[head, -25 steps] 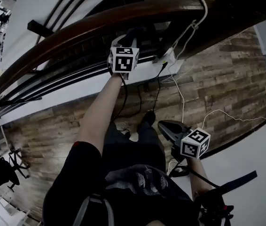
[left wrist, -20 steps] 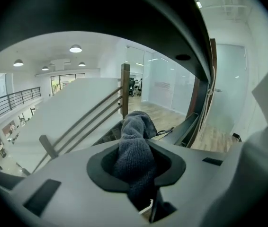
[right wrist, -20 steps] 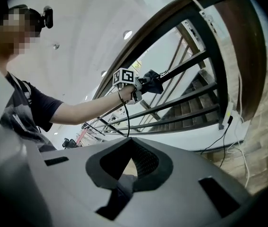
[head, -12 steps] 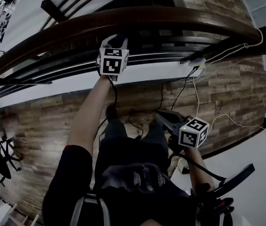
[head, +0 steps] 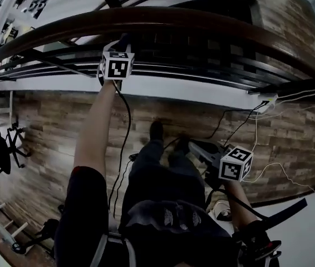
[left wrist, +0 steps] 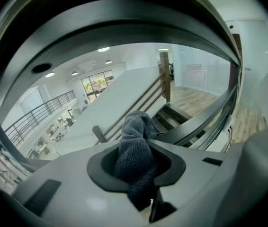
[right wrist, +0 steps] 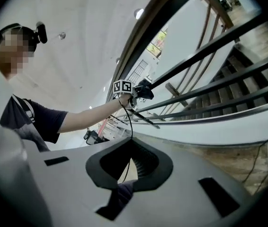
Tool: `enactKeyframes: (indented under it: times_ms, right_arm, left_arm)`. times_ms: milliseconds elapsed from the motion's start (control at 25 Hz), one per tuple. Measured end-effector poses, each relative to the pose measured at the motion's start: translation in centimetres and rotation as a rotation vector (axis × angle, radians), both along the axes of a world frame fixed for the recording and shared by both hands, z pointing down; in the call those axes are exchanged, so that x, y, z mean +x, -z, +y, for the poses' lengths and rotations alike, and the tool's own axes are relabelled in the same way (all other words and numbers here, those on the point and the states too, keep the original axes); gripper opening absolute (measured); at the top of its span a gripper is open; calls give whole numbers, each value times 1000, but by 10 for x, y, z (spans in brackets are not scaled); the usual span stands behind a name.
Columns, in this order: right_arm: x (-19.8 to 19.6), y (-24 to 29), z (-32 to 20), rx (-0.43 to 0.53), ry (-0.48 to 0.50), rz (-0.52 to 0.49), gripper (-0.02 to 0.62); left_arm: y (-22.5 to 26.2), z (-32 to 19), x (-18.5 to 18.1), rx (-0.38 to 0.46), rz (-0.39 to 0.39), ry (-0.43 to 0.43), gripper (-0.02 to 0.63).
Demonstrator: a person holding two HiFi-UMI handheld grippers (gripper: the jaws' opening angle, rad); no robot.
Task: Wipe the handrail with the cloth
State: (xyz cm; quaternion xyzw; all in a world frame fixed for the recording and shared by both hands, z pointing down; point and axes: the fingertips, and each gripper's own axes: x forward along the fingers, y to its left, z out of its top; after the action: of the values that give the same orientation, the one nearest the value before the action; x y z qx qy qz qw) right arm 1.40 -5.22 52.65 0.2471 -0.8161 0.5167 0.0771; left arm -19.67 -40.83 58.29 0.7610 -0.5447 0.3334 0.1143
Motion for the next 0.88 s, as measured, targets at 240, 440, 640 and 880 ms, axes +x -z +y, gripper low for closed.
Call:
enactKeyframes:
  times_ms: [240,440,640,880]
  right_arm:
    - [-43,-10,-12,-8,61,111,3]
    - [-164,15,-44,21,77,99,3]
    - [-306,54,-59,82,155,24,3]
    - [-377,57,-61,76,205,98,3]
  left_arm:
    - [-8,-24,-127,-8,19,155,95]
    - [3,-32,-273,3,14,201,95]
    - [9,-33,-409,-31,-20,231,95]
    - [21,-32,-489,-24,-95,244,95]
